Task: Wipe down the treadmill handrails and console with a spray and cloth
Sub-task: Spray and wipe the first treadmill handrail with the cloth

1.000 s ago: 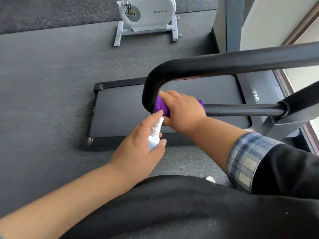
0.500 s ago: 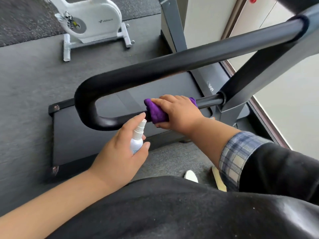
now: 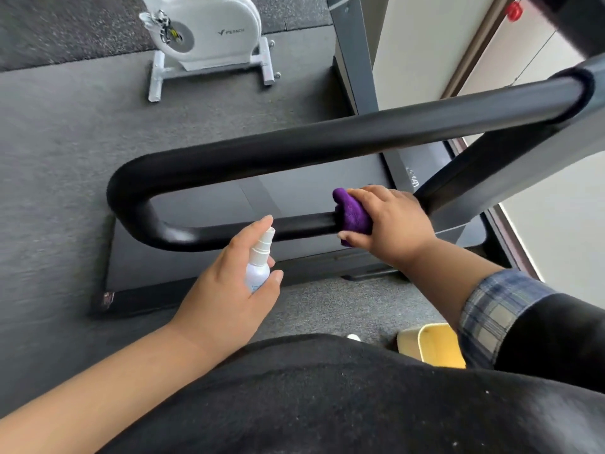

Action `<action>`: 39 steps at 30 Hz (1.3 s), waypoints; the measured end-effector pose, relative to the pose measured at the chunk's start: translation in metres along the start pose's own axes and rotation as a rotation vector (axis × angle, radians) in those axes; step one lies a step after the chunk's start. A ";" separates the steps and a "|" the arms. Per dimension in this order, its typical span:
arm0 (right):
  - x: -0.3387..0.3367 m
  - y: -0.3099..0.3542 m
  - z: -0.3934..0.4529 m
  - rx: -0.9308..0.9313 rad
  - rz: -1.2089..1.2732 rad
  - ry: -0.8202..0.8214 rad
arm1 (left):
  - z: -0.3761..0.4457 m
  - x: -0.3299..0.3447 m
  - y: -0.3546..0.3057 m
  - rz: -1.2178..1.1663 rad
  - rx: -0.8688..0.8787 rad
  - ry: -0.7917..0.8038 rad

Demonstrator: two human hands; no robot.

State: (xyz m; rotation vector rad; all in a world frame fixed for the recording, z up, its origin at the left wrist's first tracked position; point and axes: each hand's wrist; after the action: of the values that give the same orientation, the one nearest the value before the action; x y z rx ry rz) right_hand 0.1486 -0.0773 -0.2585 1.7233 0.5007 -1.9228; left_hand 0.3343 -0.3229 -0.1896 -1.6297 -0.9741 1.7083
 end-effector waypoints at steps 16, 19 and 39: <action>-0.008 0.212 0.062 -0.221 0.232 0.039 | -0.048 -0.072 0.029 0.072 -0.077 -0.122; -0.011 0.243 0.070 -0.219 0.301 0.074 | -0.053 -0.085 0.039 0.063 -0.074 -0.107; -0.003 0.085 0.017 -0.082 0.142 0.060 | -0.015 -0.029 0.010 0.020 0.061 0.121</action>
State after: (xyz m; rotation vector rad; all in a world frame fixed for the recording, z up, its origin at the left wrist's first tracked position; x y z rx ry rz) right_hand 0.1853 -0.1556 -0.2484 1.7205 0.4593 -1.7334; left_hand 0.3526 -0.3505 -0.1815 -1.6874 -0.8428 1.6156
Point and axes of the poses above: each hand's wrist, its own z-axis towards the middle knuckle, its own x-axis out of the palm, y = z × x, and after that the axes turned 9 degrees about -z, right-handed
